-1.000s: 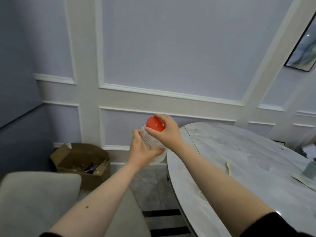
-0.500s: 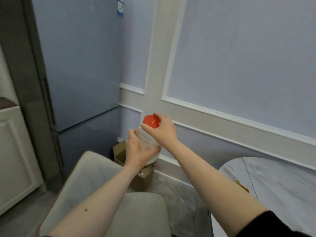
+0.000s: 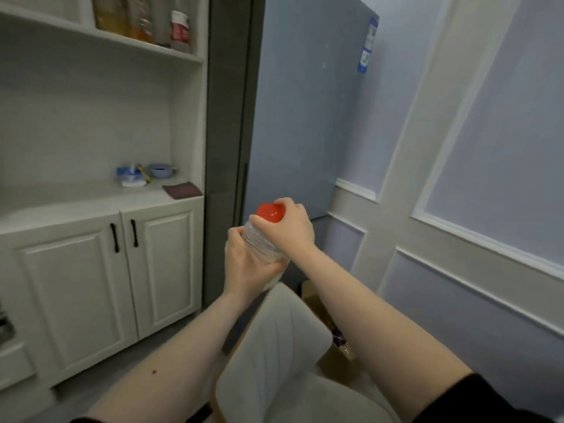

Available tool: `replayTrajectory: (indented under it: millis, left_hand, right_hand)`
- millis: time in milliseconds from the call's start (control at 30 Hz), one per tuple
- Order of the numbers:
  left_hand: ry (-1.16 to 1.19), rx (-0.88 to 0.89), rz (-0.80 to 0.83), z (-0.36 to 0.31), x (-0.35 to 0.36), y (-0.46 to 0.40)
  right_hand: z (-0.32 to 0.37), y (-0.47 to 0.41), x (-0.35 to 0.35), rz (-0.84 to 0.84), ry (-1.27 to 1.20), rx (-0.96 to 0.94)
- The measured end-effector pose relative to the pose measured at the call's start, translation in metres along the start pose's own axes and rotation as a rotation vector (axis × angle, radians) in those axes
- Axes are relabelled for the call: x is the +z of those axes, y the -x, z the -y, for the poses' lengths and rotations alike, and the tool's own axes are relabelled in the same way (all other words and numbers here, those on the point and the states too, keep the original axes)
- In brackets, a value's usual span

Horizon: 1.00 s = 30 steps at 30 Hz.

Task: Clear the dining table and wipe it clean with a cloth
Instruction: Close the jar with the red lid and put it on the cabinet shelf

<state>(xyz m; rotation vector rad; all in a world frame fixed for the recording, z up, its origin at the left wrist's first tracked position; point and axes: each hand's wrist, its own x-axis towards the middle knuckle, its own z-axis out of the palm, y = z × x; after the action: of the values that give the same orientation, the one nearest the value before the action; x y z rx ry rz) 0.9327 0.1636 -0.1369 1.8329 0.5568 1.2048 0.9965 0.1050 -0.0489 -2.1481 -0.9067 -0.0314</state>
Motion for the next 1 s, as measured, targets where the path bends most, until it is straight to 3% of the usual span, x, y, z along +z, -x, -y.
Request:
replayTrajectory:
  millis: [100, 167, 233, 400, 500, 700, 1000]
  left_hand:
    - [-0.034, -0.014, -0.034, 0.026, -0.048, -0.024]
    - [-0.079, -0.024, -0.081, 0.042, -0.084, -0.040]
    - [-0.137, -0.035, -0.109, 0.054, -0.116, -0.054]
    - [-0.142, -0.064, -0.213, 0.078, -0.184, -0.081]
    - [-0.174, -0.068, -0.254, 0.086, -0.214, -0.093]
    - [-0.193, -0.087, -0.323, 0.108, -0.266, -0.118]
    - [-0.237, -0.118, -0.381, 0.137, -0.291, -0.169]
  right_hand:
    - [0.043, -0.012, 0.032, 0.168, 0.133, -0.063]
    - [0.071, -0.022, 0.042, 0.423, 0.000, -0.099]
    - [0.092, -0.032, 0.051, 0.575, -0.081, -0.129]
    - [0.156, -0.042, 0.121, 0.382, -0.046, -0.249]
    - [0.187, -0.042, 0.158, 0.260, -0.038, -0.227]
    - [0.219, -0.061, 0.208, 0.294, -0.231, -0.265]
    - [0.249, -0.107, 0.259, 0.284, -0.258, -0.384]
